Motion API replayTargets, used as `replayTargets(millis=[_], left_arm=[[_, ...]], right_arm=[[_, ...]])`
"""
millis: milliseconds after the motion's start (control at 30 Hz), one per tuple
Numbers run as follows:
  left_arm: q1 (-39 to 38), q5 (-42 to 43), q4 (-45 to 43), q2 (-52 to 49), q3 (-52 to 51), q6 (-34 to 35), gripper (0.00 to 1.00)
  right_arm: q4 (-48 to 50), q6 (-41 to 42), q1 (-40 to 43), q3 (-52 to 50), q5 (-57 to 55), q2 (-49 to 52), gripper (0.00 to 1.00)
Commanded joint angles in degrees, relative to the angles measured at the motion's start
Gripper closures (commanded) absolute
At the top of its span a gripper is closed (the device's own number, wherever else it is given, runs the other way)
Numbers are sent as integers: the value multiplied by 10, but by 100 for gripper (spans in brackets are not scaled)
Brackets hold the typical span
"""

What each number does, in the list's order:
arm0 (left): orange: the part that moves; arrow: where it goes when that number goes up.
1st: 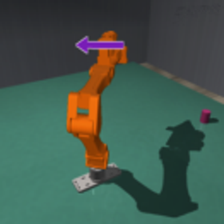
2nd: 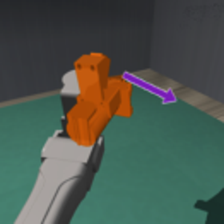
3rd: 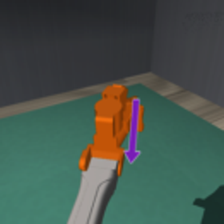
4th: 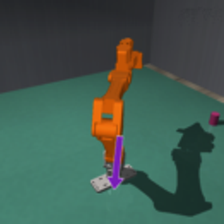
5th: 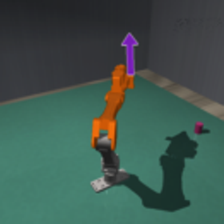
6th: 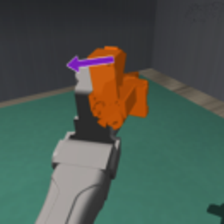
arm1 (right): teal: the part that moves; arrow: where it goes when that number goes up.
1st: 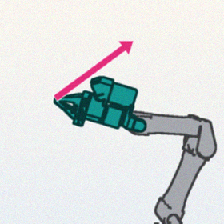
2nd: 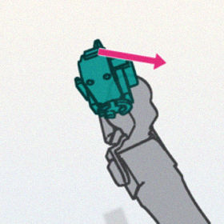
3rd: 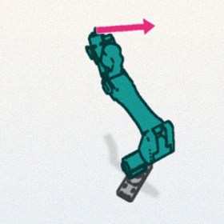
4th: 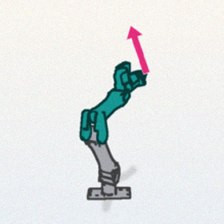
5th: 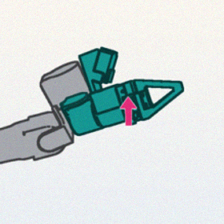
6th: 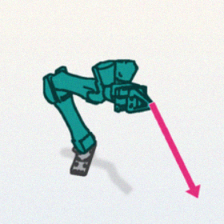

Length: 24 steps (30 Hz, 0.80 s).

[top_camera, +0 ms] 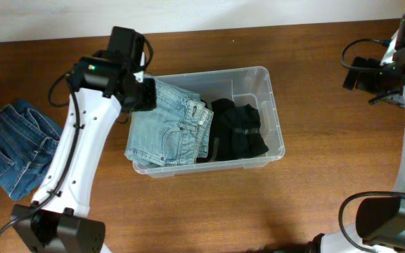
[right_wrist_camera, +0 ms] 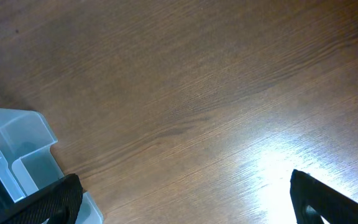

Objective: Pack container

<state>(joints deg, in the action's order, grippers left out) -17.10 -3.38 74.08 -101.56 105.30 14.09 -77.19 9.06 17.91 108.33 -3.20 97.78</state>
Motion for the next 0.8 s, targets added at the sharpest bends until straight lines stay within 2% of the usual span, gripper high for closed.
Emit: replayTargets(millis=[0, 200, 300, 367, 600, 767], left_arm=[[-34, -1, 24, 5, -2, -9, 78], [-63, -48, 55, 5, -3, 6, 79], [-64, -88, 71, 5, -3, 31, 87], [-64, -100, 83, 5, -3, 32, 99], [-64, -100, 127, 3, -3, 32, 99], [-64, -100, 126, 0, -14, 32, 99]], right_arm=[[0, 4, 1, 5, -5, 0, 1], [0, 4, 1, 5, -5, 0, 1], [0, 4, 1, 5, -5, 0, 1], [0, 4, 1, 5, -5, 0, 1], [0, 4, 1, 5, -5, 0, 1], [0, 4, 1, 5, -5, 0, 1]])
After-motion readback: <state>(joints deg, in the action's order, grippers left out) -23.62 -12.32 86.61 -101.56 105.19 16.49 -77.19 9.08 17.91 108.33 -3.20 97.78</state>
